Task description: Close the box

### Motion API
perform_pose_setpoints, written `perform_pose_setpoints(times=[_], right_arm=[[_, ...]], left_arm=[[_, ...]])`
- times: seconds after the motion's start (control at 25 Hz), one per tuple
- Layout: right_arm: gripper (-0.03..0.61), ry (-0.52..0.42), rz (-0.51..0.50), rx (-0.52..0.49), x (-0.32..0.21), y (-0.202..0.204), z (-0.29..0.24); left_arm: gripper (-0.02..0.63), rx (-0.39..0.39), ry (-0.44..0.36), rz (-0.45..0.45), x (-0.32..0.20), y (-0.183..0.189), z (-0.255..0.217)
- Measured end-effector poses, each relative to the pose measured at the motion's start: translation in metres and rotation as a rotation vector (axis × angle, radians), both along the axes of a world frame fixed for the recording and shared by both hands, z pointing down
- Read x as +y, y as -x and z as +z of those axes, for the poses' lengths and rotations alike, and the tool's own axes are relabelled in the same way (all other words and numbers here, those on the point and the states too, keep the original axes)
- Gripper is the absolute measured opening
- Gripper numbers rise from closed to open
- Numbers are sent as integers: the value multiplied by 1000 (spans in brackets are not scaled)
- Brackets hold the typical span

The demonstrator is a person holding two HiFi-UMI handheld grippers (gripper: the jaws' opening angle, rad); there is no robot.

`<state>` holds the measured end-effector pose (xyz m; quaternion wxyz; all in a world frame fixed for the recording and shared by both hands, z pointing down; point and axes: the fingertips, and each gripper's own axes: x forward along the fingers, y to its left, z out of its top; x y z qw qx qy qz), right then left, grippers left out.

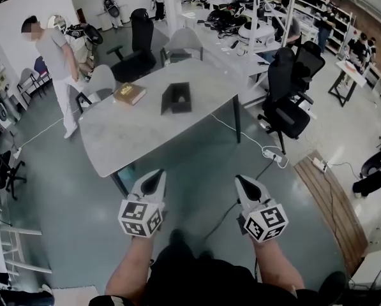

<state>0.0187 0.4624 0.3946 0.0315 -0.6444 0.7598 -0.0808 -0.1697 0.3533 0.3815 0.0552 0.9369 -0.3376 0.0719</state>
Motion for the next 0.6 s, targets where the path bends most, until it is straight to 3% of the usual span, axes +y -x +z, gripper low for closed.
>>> perform_pose_setpoints(times=[0.36,0.6], right_arm=[[2,19,-39,4,-58,-24,5],[2,44,-48,16,-152,-34,10]], left_arm=[[11,20,22,-5,-55,-29,15],[11,45,38,-15,-151,-40,25]])
